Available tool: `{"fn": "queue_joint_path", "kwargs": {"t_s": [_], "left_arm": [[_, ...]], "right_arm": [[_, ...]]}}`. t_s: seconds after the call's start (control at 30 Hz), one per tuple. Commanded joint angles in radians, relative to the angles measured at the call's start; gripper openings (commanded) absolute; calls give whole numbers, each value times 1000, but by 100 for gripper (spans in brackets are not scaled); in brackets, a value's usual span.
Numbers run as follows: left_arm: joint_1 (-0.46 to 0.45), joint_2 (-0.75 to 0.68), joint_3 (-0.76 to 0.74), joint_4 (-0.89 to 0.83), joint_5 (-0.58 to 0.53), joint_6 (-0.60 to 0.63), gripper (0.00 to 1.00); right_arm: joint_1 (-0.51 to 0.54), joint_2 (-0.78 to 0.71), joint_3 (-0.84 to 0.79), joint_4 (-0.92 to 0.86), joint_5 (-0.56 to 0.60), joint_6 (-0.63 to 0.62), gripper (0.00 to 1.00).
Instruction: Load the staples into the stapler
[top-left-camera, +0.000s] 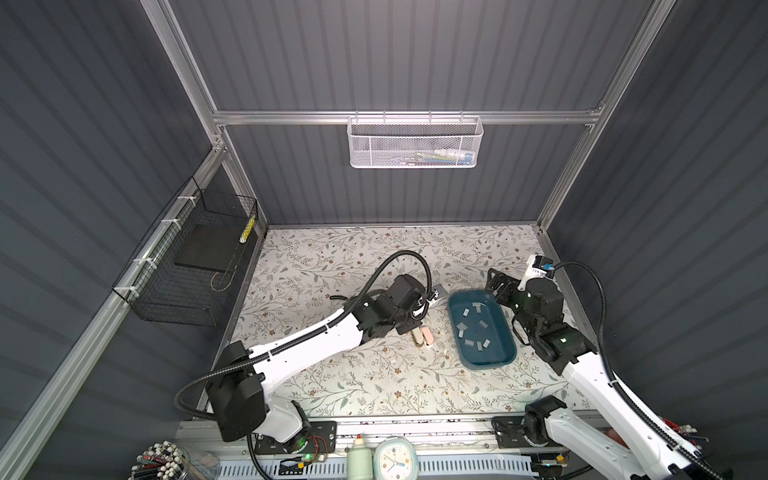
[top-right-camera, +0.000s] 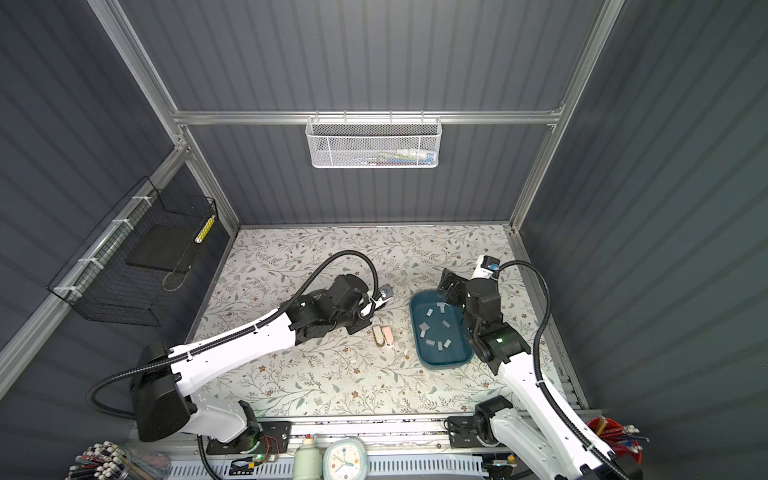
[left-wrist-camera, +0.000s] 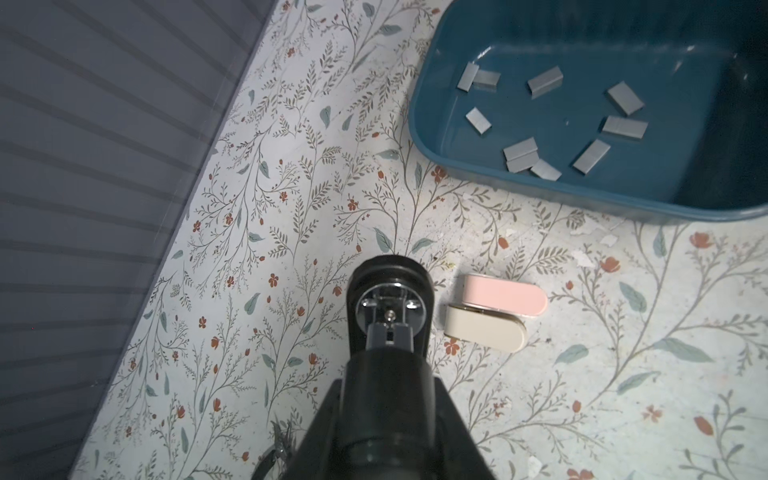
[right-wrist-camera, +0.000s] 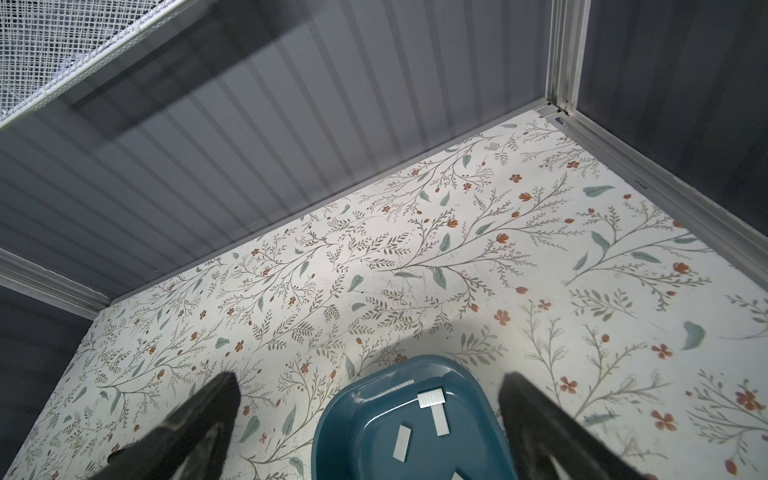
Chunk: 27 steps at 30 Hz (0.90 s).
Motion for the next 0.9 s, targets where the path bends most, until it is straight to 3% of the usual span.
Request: {"fn": "queue_joint_path", "kwargs": {"t_s": [0.0, 0.13, 0.3, 0.53, 0.63, 0.87], "left_arm": [[-5, -95, -62, 132, 47, -83, 0], [-4, -138, -163, 232, -19, -118, 0], [-4, -137, -184, 287, -47, -129, 0], [18, -95, -170, 291, -49, -147, 0], [40, -113, -192, 313, 8, -149, 0], [52, -174, -225, 343, 138, -140, 0]], "right_arm": [[25, 5, 18, -17, -10, 21, 99], [113, 19, 20, -33, -37, 61, 99], [179, 32, 0, 13, -111, 60, 98], [195, 67, 9, 40, -275, 59, 72], [199, 100, 28, 49, -344, 63, 60], [265, 193, 33, 145, -489, 86, 60]]}}
